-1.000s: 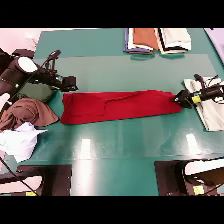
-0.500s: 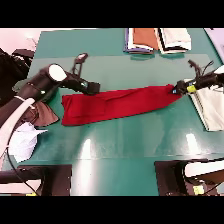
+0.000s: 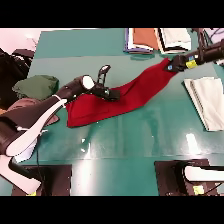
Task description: Fold the shirts.
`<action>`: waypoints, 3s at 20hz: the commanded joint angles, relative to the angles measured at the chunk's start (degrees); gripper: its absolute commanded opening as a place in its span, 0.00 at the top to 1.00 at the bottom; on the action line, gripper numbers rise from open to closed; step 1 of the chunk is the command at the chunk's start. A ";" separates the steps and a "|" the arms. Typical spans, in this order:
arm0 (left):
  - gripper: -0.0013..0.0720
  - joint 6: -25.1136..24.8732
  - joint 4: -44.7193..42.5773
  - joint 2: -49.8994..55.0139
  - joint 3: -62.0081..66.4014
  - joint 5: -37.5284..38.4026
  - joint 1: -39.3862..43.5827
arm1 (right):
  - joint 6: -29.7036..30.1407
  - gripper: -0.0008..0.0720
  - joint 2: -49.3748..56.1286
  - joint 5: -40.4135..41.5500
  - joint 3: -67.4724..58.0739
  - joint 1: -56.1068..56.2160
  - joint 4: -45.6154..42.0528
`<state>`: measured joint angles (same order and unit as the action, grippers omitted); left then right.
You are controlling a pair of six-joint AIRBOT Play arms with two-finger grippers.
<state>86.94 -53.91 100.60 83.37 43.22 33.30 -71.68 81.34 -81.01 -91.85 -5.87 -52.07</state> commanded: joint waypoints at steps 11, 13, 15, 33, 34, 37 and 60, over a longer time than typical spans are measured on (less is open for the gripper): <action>0.96 0.02 -1.46 5.86 10.95 8.87 -2.60 | -7.34 0.96 -0.57 2.75 -10.64 19.41 0.04; 0.96 0.37 -3.85 2.51 12.15 11.13 -6.45 | -7.58 0.96 -0.02 4.46 -10.62 22.53 0.07; 0.96 1.60 -8.74 -3.48 12.22 11.45 -11.26 | -7.54 0.96 1.51 7.23 -10.62 26.75 2.01; 0.96 0.37 -23.47 -35.85 10.69 14.43 -25.57 | -3.39 0.53 7.10 17.38 4.04 30.36 -0.79; 0.96 -0.02 -23.43 -35.82 10.51 14.38 -24.68 | -3.39 0.53 5.77 17.46 8.17 26.75 -1.14; 0.96 -0.04 -23.02 -35.82 10.47 14.25 -23.63 | -3.54 0.16 6.21 17.97 16.28 18.01 0.52; 0.96 -0.46 -20.57 -35.82 6.95 12.72 -12.26 | -1.60 0.96 20.52 19.58 -4.17 14.86 6.36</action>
<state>86.87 -74.54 64.82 91.85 57.04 16.38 -70.22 106.63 -60.95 -93.84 14.87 -38.00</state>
